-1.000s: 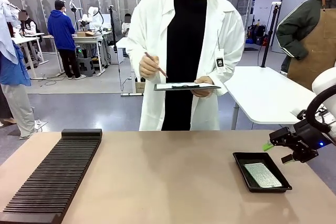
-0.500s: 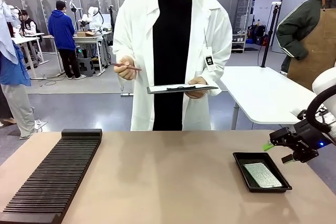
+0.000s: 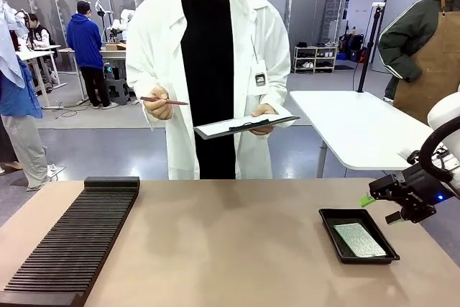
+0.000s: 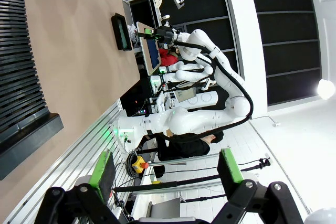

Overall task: Inspect the PCB.
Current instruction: Place the Blank PCB in the ESD tray.

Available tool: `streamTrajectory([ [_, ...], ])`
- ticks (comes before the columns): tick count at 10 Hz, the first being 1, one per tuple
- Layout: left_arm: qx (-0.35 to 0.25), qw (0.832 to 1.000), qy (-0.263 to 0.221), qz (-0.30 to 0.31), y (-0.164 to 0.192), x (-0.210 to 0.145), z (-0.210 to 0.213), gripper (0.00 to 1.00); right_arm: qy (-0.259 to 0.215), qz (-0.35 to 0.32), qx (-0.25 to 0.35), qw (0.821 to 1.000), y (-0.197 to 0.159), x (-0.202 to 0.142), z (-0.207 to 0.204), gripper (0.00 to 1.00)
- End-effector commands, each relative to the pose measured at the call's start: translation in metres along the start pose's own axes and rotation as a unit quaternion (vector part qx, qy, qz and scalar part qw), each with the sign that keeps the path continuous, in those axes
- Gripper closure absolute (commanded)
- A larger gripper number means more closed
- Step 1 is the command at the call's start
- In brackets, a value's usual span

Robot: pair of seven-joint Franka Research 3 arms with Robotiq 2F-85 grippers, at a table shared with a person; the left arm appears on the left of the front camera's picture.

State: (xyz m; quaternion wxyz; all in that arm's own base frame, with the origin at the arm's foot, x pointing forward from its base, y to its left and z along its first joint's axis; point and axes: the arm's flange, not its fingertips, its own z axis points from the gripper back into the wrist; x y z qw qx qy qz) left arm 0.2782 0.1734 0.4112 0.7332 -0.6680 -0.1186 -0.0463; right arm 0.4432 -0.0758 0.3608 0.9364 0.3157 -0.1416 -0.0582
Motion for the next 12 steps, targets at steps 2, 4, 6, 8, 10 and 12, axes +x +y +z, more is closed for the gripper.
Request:
streamTrajectory([
  [2, 0.006, 1.0, 0.001, 0.005, -0.005, 0.001, 0.0, 0.0, -0.003, 0.003, -0.004, 1.0, 0.002, 0.001, 0.0, 0.0],
  [4, 0.006, 1.0, 0.001, 0.005, -0.005, 0.001, 0.0, 0.0, -0.003, 0.003, -0.004, 1.0, 0.002, 0.001, 0.0, 0.0],
  [6, 0.006, 1.0, 0.001, 0.005, -0.005, 0.001, 0.0, 0.0, 0.019, -0.023, 0.044, 0.999, 0.015, -0.001, 0.026, 0.0],
  [8, 0.006, 1.0, 0.001, 0.005, -0.005, 0.001, 0.0, 0.0, 0.057, -0.055, 0.109, 0.991, 0.023, -0.013, 0.087, 0.0],
  [10, 0.006, 1.0, 0.001, 0.005, -0.005, 0.001, 0.0, 0.0, 0.093, -0.092, 0.179, 0.975, 0.001, -0.032, 0.138, 0.0],
  [12, 0.006, 1.0, 0.001, 0.005, -0.005, 0.001, 0.0, 0.0, 0.099, -0.113, 0.276, 0.949, -0.032, -0.06, 0.182, 0.0],
])
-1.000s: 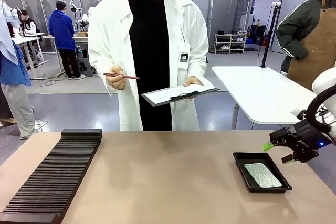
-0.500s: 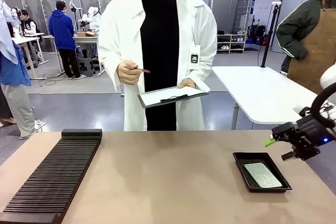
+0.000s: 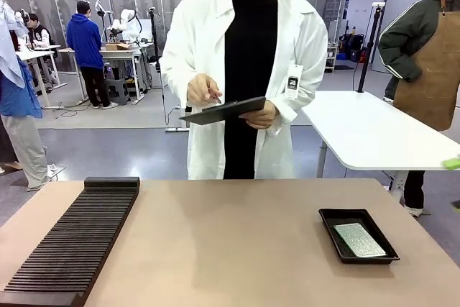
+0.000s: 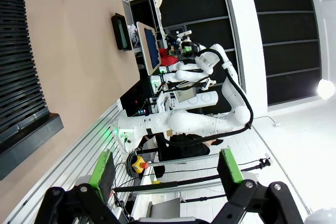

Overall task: Inspect the PCB.
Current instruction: Place the Blank PCB in the ESD tray.

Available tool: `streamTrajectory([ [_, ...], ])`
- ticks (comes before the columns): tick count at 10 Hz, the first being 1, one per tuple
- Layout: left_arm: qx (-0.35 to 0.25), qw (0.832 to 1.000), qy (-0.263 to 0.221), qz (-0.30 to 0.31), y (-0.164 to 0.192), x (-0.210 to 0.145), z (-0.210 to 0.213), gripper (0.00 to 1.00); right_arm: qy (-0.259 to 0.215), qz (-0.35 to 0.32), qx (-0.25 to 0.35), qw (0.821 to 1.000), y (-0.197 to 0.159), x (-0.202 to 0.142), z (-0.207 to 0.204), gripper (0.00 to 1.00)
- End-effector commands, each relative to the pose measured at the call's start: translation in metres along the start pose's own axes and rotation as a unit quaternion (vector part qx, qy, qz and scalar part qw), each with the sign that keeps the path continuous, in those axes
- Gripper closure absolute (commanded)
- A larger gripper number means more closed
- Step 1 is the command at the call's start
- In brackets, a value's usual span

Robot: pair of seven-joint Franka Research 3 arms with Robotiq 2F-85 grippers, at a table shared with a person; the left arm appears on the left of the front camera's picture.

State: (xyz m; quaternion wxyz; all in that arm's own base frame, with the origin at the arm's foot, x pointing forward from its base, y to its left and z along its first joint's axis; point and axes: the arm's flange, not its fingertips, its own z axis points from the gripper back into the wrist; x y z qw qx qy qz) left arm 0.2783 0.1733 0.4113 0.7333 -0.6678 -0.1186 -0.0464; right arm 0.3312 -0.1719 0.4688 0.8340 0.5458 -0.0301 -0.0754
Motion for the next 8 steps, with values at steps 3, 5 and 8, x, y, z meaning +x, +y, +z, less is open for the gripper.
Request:
streamTrajectory([
  [3, 0.006, 1.0, 0.0, 0.005, -0.005, 0.001, 0.0, 0.0, 0.017, -0.011, 0.089, 0.996, -0.04, -0.031, 0.05, 0.0],
  [5, 0.006, 1.0, 0.0, 0.005, -0.005, 0.001, 0.0, 0.0, 0.033, 0.004, 0.101, 0.994, -0.055, -0.036, 0.045, 0.0],
  [8, 0.006, 1.0, 0.0, 0.005, -0.005, 0.001, 0.0, 0.0, 0.014, -0.015, 0.1, 0.995, -0.05, -0.04, 0.045, 0.0],
])
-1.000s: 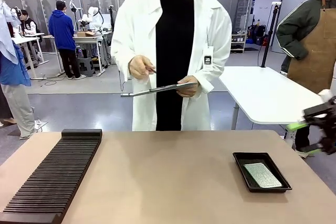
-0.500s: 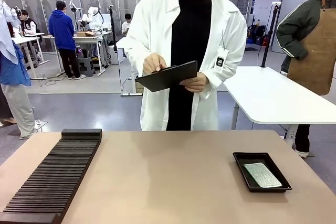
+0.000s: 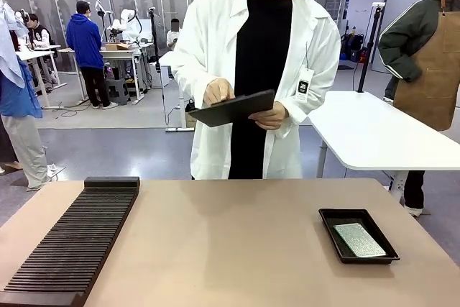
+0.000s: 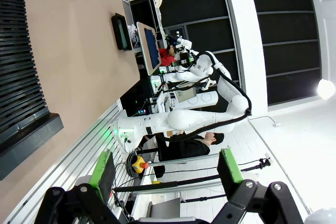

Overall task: Inspect the PCB.
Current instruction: Place the Blank PCB in the ESD tray.

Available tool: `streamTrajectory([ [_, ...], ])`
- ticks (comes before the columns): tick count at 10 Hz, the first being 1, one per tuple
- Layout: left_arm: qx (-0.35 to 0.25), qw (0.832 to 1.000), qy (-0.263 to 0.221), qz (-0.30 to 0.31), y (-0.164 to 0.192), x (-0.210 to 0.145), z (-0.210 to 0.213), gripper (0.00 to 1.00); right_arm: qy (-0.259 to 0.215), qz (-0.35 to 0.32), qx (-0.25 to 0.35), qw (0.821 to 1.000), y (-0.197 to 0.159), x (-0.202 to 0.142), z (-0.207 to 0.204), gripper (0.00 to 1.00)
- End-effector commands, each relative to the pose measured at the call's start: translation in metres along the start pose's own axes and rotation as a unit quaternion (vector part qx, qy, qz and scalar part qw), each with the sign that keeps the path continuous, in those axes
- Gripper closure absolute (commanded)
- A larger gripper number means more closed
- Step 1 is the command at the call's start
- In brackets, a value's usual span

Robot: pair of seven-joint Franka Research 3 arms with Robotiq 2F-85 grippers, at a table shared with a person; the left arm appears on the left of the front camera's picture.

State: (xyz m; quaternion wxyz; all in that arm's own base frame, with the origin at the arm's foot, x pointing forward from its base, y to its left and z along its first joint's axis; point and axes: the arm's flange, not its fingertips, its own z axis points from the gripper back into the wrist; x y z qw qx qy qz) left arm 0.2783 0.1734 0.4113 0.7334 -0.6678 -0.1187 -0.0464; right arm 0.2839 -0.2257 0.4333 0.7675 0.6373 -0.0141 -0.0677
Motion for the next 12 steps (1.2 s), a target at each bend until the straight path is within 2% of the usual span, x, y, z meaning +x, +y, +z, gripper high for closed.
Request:
streamTrajectory([
  [1, 0.006, 1.0, 0.001, 0.005, -0.0048, 0.0008, 0.0001, 0.0, -0.009, -0.004, -0.011, 1.0, 0.0084, -0.0028, 0.0027, 0.0],
  [12, 0.006, 1.0, 0.001, 0.005, -0.0048, 0.0008, 0.0001, 0.0, -0.009, -0.004, -0.011, 1.0, 0.0084, -0.0028, 0.0027, 0.0],
])
